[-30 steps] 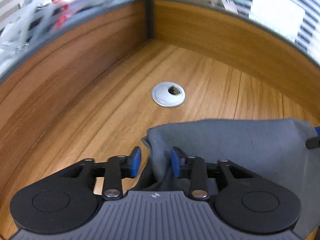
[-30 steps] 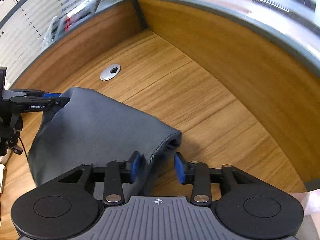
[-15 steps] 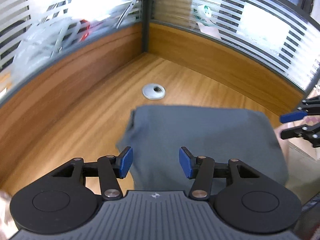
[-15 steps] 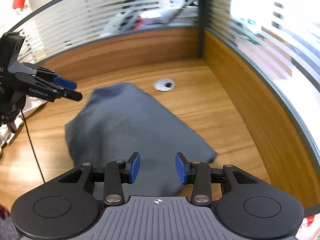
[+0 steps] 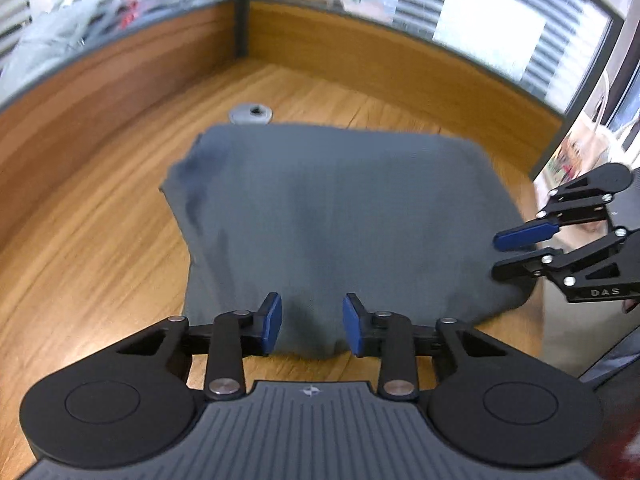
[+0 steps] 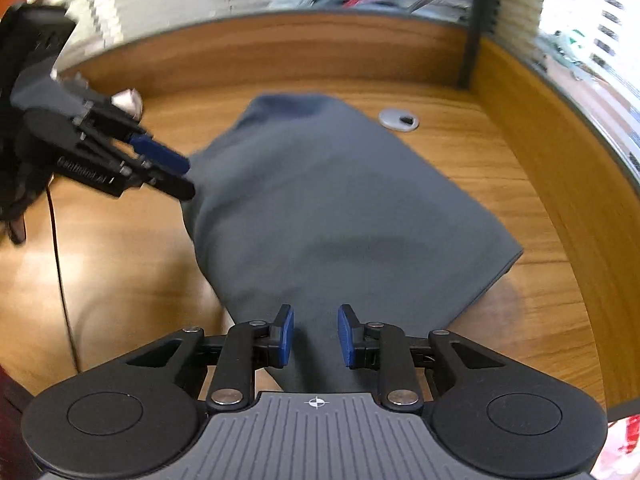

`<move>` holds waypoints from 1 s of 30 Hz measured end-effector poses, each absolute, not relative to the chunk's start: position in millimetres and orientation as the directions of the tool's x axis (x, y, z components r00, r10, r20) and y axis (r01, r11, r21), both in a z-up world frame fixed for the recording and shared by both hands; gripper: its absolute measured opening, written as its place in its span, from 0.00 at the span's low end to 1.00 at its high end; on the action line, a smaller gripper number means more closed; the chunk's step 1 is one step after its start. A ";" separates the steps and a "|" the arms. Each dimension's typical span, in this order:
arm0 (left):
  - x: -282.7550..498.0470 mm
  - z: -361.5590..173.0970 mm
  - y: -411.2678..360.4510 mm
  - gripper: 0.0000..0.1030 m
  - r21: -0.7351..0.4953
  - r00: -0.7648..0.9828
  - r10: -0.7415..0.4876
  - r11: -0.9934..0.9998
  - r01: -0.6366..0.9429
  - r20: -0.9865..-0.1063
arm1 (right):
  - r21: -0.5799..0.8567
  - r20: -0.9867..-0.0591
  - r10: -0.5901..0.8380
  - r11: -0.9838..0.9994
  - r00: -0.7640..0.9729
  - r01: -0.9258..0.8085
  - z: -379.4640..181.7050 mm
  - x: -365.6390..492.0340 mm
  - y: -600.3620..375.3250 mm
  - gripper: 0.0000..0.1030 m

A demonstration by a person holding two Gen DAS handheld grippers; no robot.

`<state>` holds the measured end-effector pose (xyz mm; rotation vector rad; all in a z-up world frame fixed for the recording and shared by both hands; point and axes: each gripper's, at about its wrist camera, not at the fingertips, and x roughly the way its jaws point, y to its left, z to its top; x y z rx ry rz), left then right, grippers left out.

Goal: Fold clothes

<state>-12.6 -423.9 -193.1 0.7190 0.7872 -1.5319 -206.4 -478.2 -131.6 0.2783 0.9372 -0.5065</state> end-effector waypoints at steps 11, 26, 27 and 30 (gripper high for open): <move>7.1 -230.9 -448.6 0.35 -0.111 -0.091 -0.522 0.006 0.994 -0.848 | -0.025 -0.844 -0.303 0.847 0.443 0.531 -167.5 -207.7 -483.5 0.20; -16.7 -189.3 -462.3 0.47 -0.053 -0.009 -0.526 0.068 0.996 -0.851 | -0.036 -0.819 -0.303 0.874 0.487 0.485 -115.8 -193.2 -466.0 0.29; -17.0 -186.7 -461.7 0.48 -0.053 -0.005 -0.529 0.075 0.996 -0.849 | -0.041 -0.816 -0.305 0.878 0.492 0.476 -112.3 -190.2 -464.1 0.31; -15.1 -178.9 -460.3 0.59 -0.050 0.020 -0.546 0.112 0.992 -0.837 | -0.048 -0.800 -0.309 0.887 0.514 0.459 -101.7 -180.4 -458.3 0.35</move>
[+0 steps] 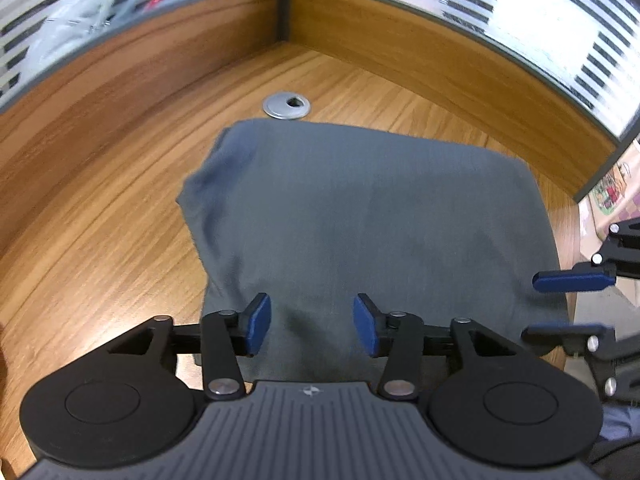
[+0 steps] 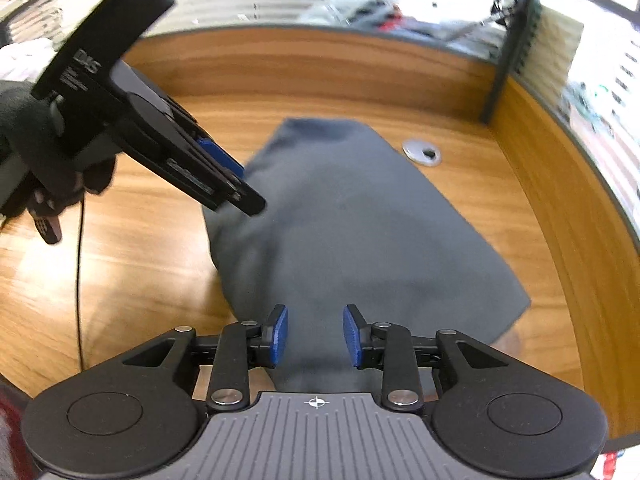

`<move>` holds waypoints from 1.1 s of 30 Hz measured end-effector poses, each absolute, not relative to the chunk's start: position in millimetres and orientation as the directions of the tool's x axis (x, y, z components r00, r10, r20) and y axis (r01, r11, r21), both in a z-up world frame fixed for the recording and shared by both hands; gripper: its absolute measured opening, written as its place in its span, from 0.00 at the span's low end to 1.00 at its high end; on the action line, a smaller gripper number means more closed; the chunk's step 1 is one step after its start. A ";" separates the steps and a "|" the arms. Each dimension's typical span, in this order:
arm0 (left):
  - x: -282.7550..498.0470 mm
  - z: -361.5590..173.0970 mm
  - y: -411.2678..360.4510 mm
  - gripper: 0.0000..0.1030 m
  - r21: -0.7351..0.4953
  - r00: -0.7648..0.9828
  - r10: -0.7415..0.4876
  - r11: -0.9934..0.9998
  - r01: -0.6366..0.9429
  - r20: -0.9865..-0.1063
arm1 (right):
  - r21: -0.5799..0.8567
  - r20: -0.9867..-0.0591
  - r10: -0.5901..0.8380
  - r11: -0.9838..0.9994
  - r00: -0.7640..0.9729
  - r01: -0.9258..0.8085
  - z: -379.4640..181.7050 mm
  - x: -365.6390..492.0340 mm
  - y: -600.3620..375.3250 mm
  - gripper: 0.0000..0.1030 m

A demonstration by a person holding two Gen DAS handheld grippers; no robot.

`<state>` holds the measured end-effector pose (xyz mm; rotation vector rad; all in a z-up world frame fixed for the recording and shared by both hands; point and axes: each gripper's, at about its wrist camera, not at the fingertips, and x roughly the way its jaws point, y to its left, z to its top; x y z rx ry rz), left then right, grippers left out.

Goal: Fold clothes

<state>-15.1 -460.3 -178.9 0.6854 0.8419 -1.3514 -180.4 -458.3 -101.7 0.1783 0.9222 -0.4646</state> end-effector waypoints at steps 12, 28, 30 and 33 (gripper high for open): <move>17.0 -139.4 -404.0 0.91 -0.073 0.180 -0.654 0.339 0.938 -0.735 | -0.058 -0.795 -0.269 0.926 0.544 0.373 -111.2 -126.5 -440.4 0.58; 68.4 -162.1 -346.2 0.91 -0.364 0.063 -0.606 0.554 0.749 -0.793 | -0.182 -0.846 -0.248 0.966 0.472 0.182 -177.5 -24.3 -437.5 0.56; 70.1 -164.8 -344.6 0.91 -0.387 0.050 -0.610 0.562 0.731 -0.791 | -0.211 -0.847 -0.260 0.965 0.464 0.155 -180.7 -20.5 -437.3 0.44; 69.3 -168.6 -343.0 0.91 -0.425 0.033 -0.627 0.564 0.709 -0.778 | -0.200 -0.845 -0.242 0.970 0.478 0.137 -175.5 -23.3 -442.4 0.20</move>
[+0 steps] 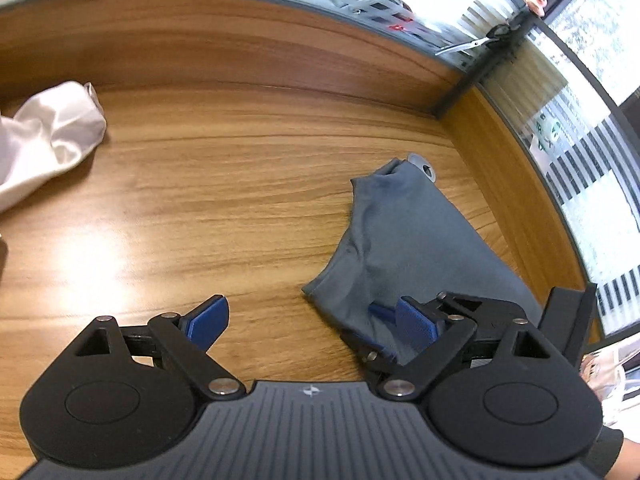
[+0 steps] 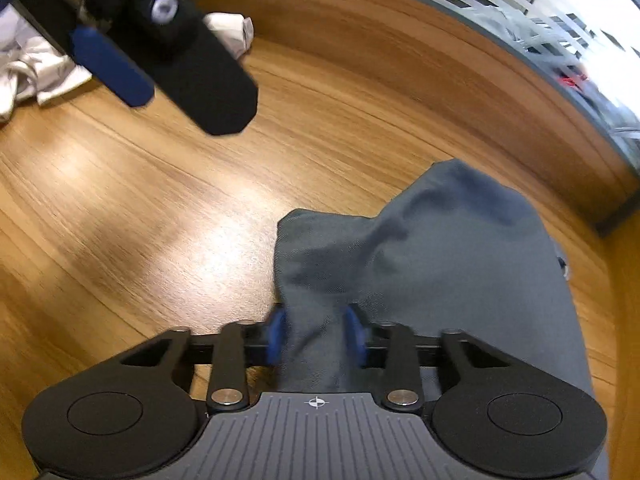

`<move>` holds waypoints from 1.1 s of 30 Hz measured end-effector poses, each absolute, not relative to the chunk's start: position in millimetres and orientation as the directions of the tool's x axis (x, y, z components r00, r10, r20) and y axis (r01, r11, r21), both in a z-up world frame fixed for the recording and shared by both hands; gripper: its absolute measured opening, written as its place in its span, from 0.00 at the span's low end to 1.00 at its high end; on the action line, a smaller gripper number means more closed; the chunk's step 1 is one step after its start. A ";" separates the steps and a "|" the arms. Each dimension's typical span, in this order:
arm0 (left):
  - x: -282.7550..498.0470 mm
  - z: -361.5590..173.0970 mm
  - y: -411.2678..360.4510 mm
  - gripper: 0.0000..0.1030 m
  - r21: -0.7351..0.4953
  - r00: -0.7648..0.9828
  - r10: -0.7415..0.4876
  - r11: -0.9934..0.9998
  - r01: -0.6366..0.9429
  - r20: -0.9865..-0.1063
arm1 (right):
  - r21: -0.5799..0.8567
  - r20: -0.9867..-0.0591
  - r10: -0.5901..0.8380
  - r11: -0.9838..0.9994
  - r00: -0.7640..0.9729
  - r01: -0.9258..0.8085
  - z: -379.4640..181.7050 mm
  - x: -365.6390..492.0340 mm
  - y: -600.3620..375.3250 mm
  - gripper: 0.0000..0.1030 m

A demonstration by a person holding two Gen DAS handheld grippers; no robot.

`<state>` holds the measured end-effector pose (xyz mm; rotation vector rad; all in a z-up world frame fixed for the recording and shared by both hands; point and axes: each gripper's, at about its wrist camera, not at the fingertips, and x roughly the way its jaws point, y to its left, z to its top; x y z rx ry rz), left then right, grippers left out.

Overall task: Fold clothes
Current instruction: 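Grasp the folded trousers with the right gripper while the left gripper grasps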

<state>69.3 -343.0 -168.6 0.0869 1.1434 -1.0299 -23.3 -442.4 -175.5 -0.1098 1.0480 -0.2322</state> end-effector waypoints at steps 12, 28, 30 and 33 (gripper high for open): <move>-11.8 -203.8 -360.9 0.91 -0.533 -0.102 -0.697 0.436 0.726 -0.710 | 0.077 -0.787 -0.079 0.972 0.612 0.224 -103.1 -70.1 -515.8 0.10; -75.8 -239.7 -444.8 0.17 -0.524 0.026 -0.730 0.514 0.679 -0.683 | 0.141 -0.774 0.098 0.990 0.626 0.018 -84.9 -90.0 -552.3 0.11; -74.9 -240.3 -444.6 0.16 -0.502 0.049 -0.711 0.542 0.674 -0.701 | 0.174 -0.761 0.124 0.985 0.637 0.017 -80.1 -93.8 -560.1 0.11; -65.2 -244.6 -443.7 0.16 -0.494 0.045 -0.674 0.582 0.646 -0.737 | 0.214 -0.742 0.146 0.976 0.655 0.025 -71.5 -101.1 -573.5 0.16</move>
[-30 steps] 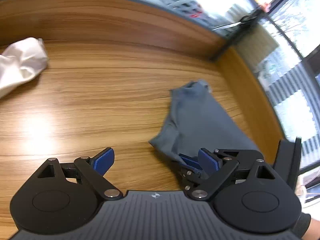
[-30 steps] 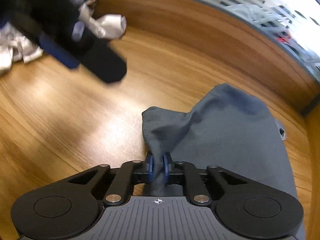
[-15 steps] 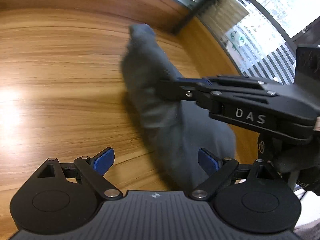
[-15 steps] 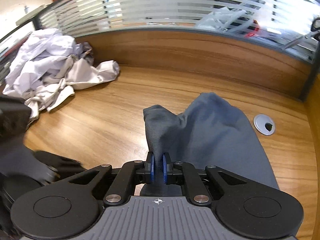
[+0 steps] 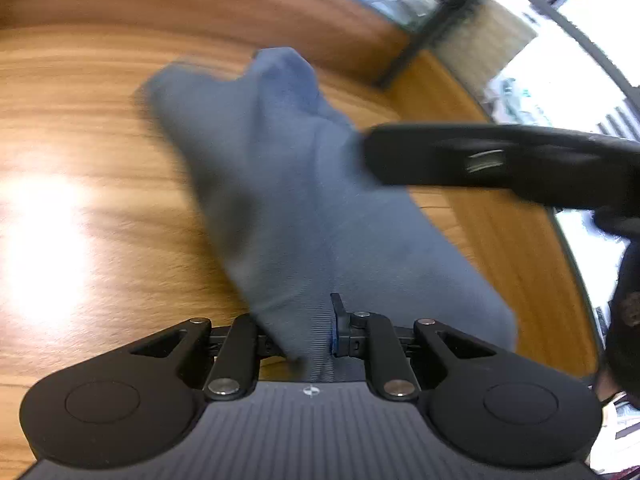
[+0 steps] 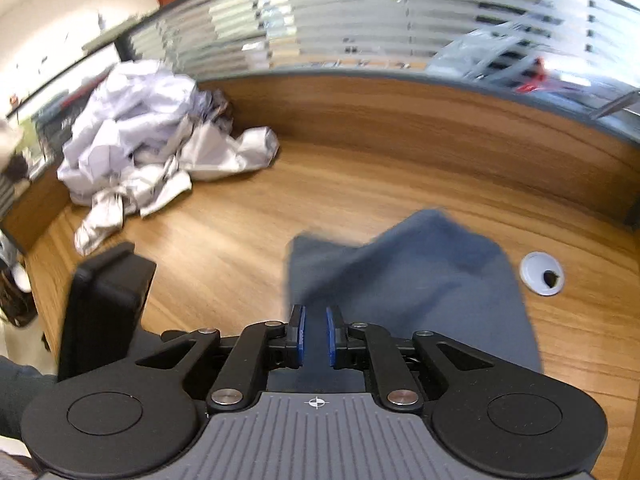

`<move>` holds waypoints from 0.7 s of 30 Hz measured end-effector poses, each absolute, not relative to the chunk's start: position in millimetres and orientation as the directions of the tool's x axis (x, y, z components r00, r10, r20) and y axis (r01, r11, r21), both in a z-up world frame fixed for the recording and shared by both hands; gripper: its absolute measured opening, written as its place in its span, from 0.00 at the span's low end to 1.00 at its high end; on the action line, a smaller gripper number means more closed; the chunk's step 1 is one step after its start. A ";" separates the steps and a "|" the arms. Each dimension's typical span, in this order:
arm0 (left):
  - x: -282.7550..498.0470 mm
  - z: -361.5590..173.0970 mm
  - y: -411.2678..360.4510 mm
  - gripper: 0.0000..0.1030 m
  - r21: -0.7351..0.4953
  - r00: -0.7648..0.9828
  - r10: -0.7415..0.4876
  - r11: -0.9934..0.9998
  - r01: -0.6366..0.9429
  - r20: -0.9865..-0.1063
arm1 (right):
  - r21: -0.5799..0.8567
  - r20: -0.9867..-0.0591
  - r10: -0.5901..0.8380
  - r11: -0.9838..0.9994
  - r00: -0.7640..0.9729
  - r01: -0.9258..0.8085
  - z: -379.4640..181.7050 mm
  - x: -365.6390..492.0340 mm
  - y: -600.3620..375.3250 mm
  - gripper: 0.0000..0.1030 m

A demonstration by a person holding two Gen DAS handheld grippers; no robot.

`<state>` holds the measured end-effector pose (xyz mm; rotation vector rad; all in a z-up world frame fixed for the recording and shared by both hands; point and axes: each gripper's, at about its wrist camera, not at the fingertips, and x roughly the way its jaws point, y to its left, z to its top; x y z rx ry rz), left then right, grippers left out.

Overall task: Fold clothes
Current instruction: 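Grasp the folded trousers with the right gripper while the left gripper grasps, then lift the folded trousers off the desk with both grippers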

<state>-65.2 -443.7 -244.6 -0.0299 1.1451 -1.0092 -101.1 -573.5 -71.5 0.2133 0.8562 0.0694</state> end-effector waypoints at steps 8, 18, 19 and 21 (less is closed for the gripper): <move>-18.4 -239.5 -426.0 0.20 -0.422 0.006 -0.591 0.583 0.694 -0.807 | 0.220 -0.790 0.075 0.961 0.609 0.167 -87.1 -139.7 -633.9 0.50; 50.4 -239.0 -404.4 0.32 -0.373 -0.045 -0.488 0.601 0.707 -0.872 | 0.497 -0.771 0.260 0.816 0.582 0.294 -165.6 -131.9 -678.9 0.62; 52.9 -239.0 -407.2 0.34 -0.371 -0.048 -0.484 0.601 0.708 -0.874 | 0.522 -0.760 0.286 0.804 0.584 0.286 -171.4 -126.1 -678.1 0.62; 56.6 -238.7 -414.4 0.34 -0.367 -0.053 -0.475 0.599 0.712 -0.878 | 0.558 -0.741 0.326 0.785 0.588 0.268 -180.1 -115.5 -676.2 0.62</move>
